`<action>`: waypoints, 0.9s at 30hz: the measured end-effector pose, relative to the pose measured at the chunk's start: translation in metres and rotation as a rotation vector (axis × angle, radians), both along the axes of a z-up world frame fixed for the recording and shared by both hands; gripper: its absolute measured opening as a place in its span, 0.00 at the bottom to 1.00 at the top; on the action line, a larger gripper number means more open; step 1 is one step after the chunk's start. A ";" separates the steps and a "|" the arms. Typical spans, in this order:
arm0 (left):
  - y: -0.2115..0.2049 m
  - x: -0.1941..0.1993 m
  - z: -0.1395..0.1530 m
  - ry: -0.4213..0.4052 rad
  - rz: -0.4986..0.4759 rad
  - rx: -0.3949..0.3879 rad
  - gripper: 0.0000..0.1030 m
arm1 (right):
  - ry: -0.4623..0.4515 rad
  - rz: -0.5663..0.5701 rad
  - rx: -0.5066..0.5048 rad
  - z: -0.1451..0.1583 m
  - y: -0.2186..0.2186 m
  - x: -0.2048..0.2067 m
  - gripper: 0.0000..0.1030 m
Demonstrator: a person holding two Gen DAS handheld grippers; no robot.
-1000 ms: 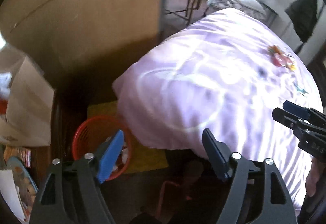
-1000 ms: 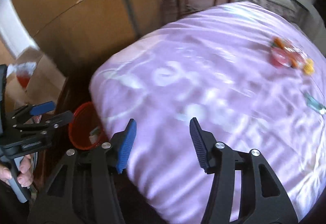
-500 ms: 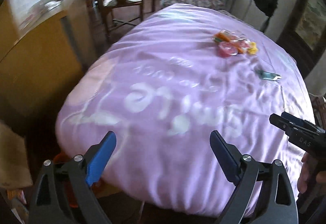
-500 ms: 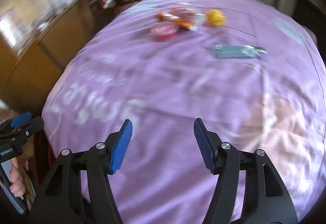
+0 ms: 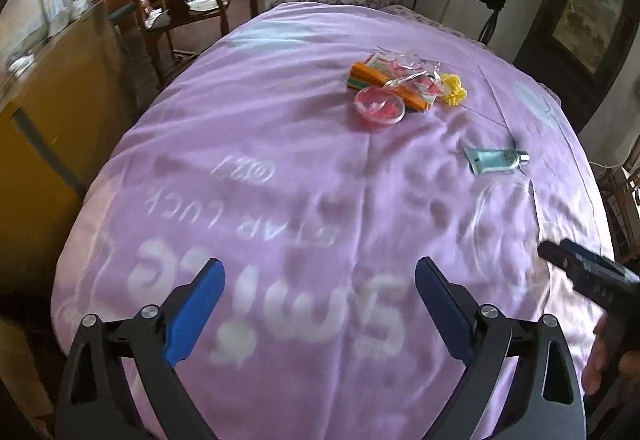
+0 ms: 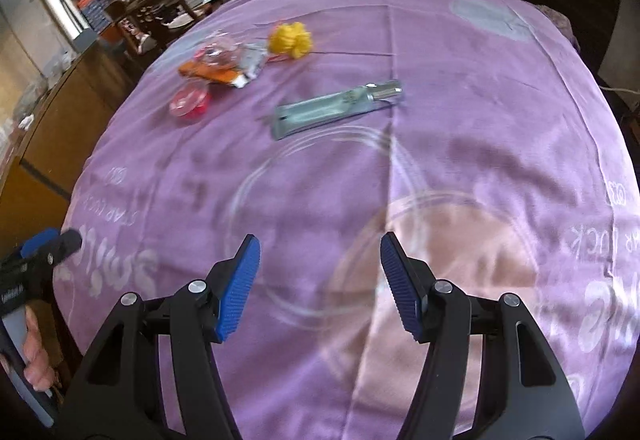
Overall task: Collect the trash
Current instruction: 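Grasp the clear cup of red paper with the left tool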
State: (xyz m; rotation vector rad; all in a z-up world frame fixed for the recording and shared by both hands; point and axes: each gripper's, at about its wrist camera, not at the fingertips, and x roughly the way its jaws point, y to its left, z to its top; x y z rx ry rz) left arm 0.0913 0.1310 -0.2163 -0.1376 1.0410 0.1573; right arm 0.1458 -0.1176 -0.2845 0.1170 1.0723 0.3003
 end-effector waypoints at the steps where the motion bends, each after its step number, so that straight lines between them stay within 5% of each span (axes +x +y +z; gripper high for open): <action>1: -0.002 0.009 -0.002 0.002 -0.006 0.003 0.91 | 0.004 -0.007 -0.002 -0.002 -0.002 0.002 0.60; 13: -0.024 0.104 -0.031 0.031 -0.075 0.026 0.91 | 0.031 -0.039 -0.045 -0.018 -0.019 0.040 0.64; 27: -0.020 0.173 -0.048 0.024 -0.038 0.033 0.91 | -0.005 -0.050 -0.088 -0.013 -0.017 0.076 0.72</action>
